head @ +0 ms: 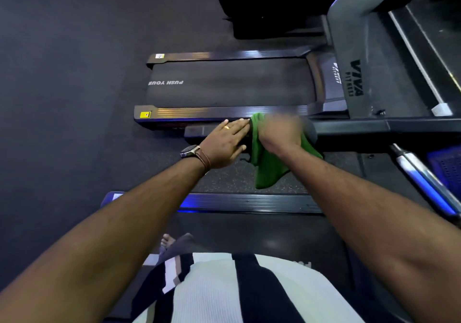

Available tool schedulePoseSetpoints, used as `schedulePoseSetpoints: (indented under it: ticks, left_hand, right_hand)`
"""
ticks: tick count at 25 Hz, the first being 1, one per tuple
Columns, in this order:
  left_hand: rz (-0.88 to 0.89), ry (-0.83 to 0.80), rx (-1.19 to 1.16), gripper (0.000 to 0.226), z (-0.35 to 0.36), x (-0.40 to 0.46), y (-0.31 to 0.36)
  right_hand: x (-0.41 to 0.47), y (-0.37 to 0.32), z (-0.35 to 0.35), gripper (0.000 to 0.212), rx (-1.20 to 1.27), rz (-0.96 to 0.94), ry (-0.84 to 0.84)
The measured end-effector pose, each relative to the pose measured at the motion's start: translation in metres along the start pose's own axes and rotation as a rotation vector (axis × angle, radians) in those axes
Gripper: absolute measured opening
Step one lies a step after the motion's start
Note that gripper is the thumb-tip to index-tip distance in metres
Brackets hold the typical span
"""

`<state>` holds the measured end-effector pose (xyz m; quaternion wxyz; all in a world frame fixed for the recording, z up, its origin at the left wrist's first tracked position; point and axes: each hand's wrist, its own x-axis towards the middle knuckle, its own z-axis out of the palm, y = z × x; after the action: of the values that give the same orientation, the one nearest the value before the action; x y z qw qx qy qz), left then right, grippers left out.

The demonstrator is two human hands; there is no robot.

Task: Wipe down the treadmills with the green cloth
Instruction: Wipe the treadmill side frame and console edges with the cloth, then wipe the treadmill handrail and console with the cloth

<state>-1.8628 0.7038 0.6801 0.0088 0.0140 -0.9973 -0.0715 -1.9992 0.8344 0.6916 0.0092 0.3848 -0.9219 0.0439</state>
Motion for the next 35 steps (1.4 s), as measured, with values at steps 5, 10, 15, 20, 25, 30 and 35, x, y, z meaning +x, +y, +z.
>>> schedulePoseSetpoints:
  ticks: [5, 10, 15, 20, 25, 30, 35]
  left_hand:
    - [0.146, 0.12, -0.027, 0.057, -0.008, -0.04, -0.088]
    - [0.182, 0.089, -0.124, 0.057, -0.015, -0.079, -0.173]
    - [0.082, 0.237, -0.136, 0.054, -0.033, -0.092, -0.26]
    - [-0.028, 0.335, -0.117, 0.053, -0.047, -0.061, -0.327]
    - [0.013, 0.268, -0.079, 0.056, -0.053, -0.001, -0.402]
    - [0.081, 0.221, -0.057, 0.055, -0.063, 0.084, -0.464]
    - [0.143, 0.263, -0.094, 0.047, -0.078, 0.165, -0.504]
  right_hand:
    - [0.018, -0.101, 0.004, 0.043, 0.02, 0.092, -0.025]
    - [0.036, -0.21, 0.0, 0.042, 0.113, 0.235, -0.124]
    - [0.093, -0.265, -0.015, 0.049, 0.318, 0.338, -0.039]
    - [0.162, -0.258, -0.022, 0.043, 0.276, 0.216, 0.266]
    - [0.24, -0.246, -0.014, 0.037, 0.128, 0.158, 0.542]
    - [0.312, -0.219, -0.01, 0.036, 0.079, 0.165, 0.537]
    - [0.377, -0.194, -0.016, 0.034, 0.091, 0.219, 0.563]
